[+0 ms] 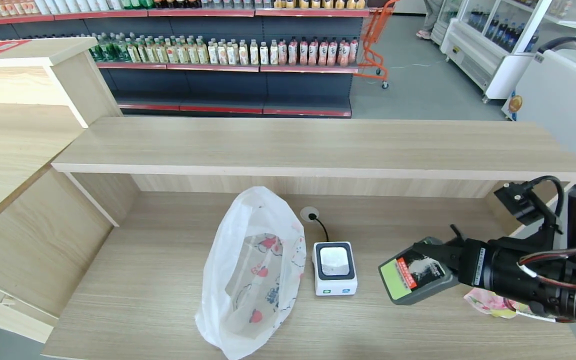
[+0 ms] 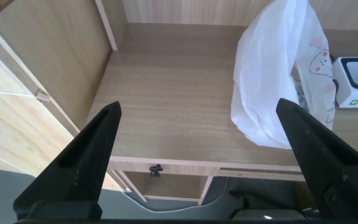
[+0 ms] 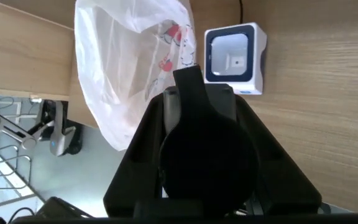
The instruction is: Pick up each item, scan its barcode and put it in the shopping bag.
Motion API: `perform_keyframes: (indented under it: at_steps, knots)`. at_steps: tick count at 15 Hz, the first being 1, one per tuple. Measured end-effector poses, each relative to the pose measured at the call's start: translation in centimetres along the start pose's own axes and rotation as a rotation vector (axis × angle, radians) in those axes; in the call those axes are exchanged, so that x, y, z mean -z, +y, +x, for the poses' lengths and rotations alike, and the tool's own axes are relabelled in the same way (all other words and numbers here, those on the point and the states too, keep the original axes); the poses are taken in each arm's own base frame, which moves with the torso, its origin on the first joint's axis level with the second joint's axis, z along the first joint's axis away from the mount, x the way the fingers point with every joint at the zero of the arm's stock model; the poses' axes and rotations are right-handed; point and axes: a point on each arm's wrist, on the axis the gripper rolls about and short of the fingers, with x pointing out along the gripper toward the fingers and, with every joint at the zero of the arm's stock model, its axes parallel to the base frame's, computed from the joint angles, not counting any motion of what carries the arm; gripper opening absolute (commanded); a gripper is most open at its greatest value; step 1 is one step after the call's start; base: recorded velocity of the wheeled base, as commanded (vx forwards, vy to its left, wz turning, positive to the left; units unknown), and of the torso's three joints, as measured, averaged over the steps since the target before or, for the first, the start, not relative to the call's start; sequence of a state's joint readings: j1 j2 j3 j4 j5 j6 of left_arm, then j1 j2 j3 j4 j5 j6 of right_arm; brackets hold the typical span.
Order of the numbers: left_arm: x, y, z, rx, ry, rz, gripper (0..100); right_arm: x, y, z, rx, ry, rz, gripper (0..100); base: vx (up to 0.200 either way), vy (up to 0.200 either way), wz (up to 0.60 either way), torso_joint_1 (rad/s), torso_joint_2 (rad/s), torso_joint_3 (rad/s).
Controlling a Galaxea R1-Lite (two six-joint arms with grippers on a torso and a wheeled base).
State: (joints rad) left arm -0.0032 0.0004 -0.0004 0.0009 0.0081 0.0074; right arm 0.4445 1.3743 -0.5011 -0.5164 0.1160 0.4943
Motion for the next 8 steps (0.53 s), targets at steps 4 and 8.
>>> perform_keyframes:
  at_steps: [4, 8]
  knots:
    - [0.0, 0.0, 0.0, -0.003, 0.000, 0.000, 100, -0.3, 0.8, 2.4, -0.012, 0.041, -0.011, 0, 0.000, 0.000, 0.00, 0.000, 0.00, 0.000]
    - [0.0, 0.0, 0.0, -0.002, 0.000, 0.000, 100, 0.3, 1.8, 6.9, 0.002, 0.105, -0.060, 0, 0.000, 0.000, 0.00, 0.000, 0.00, 0.000]
